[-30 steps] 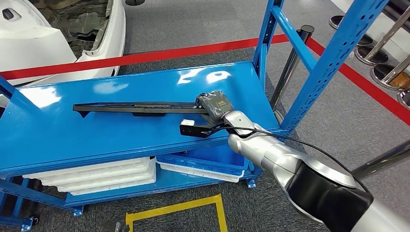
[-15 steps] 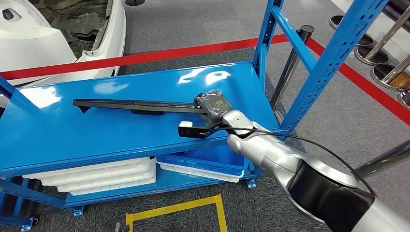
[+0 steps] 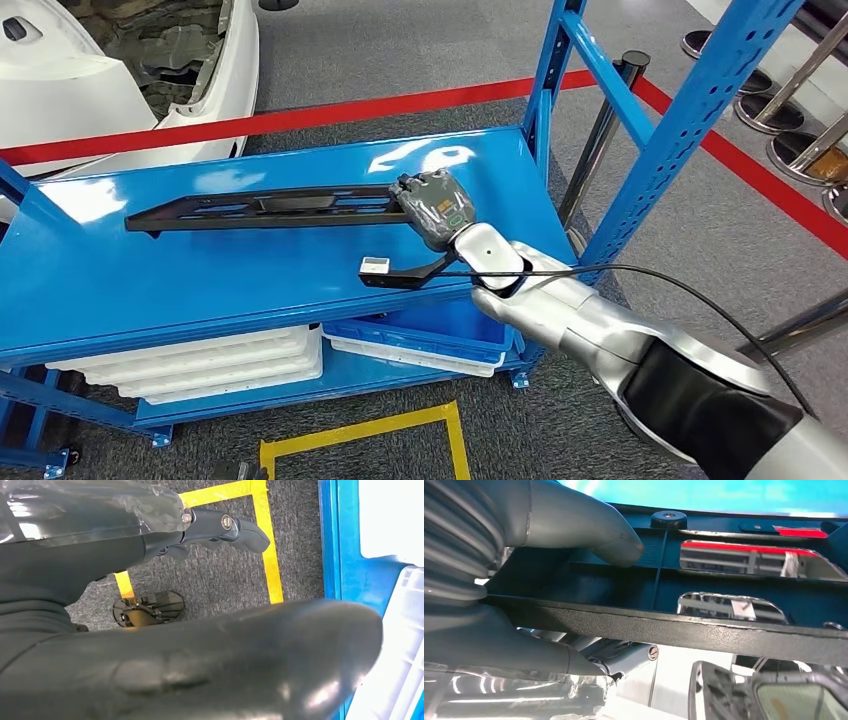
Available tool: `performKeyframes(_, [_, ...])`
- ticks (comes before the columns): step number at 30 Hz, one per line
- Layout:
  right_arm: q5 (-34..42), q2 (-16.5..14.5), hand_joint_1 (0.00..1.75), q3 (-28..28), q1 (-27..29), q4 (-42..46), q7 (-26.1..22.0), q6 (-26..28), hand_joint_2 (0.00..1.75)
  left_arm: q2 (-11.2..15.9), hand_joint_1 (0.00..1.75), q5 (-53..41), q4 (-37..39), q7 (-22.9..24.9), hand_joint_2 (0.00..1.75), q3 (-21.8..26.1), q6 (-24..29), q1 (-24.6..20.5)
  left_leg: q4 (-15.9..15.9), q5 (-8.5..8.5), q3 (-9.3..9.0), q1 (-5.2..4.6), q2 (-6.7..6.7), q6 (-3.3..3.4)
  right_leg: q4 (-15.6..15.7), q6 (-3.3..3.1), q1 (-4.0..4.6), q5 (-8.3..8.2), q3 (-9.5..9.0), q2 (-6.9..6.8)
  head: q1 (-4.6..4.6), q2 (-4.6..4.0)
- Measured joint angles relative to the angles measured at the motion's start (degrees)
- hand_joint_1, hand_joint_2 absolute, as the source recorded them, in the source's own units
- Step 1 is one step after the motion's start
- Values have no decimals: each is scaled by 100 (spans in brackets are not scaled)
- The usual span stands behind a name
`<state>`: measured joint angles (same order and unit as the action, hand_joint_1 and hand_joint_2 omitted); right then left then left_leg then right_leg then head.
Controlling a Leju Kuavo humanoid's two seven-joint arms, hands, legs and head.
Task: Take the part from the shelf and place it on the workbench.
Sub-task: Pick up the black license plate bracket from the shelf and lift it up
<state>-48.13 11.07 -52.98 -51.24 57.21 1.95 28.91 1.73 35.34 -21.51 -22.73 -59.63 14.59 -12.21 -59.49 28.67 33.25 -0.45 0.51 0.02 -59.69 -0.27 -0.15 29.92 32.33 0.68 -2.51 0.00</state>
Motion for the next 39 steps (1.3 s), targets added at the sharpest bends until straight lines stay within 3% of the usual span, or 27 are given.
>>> performKeyframes(12, [-644,227,175,159,244,1071,403,22,175,0,0,-2,0,7,0,0,29,-1,2,0,1,0,0,0,0,0,0,0,0,0,-1,0])
performKeyframes(29, [-2101,255,175,559,1499,2921,757,440,175,-2,0,56,0,-2,0,8,79,6,8,1,3,0,2,0,1,0,0,2,1,-1,0,0])
performKeyframes(39, [-2142,235,175,602,1742,3533,781,436,175,-2,0,62,0,-17,0,9,84,28,9,1,3,-1,1,0,1,-1,-1,2,0,-1,-1,0])
